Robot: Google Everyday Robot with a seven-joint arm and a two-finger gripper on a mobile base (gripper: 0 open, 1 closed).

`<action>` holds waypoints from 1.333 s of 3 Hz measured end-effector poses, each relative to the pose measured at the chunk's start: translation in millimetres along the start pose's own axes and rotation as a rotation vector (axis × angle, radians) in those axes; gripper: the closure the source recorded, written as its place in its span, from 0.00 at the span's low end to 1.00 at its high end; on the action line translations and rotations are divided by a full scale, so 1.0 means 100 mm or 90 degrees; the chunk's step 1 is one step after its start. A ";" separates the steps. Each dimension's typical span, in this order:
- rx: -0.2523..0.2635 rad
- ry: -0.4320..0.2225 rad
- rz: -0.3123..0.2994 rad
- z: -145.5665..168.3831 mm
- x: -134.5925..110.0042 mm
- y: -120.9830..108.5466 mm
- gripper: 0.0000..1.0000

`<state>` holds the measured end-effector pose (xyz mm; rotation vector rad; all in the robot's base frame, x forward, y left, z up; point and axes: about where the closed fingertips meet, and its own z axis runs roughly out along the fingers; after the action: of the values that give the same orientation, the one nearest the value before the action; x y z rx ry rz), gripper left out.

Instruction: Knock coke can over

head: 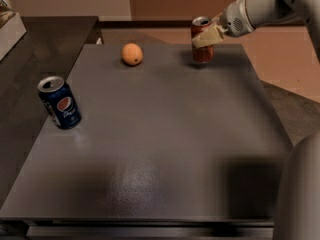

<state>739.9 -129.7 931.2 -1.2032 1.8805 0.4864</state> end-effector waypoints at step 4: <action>-0.083 0.285 -0.209 -0.35 0.30 0.75 0.84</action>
Offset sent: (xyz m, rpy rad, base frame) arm -0.0808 -0.0282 0.0027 -0.4184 0.0411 0.1491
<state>653.0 -135.0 919.0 -1.7858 1.9771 0.1682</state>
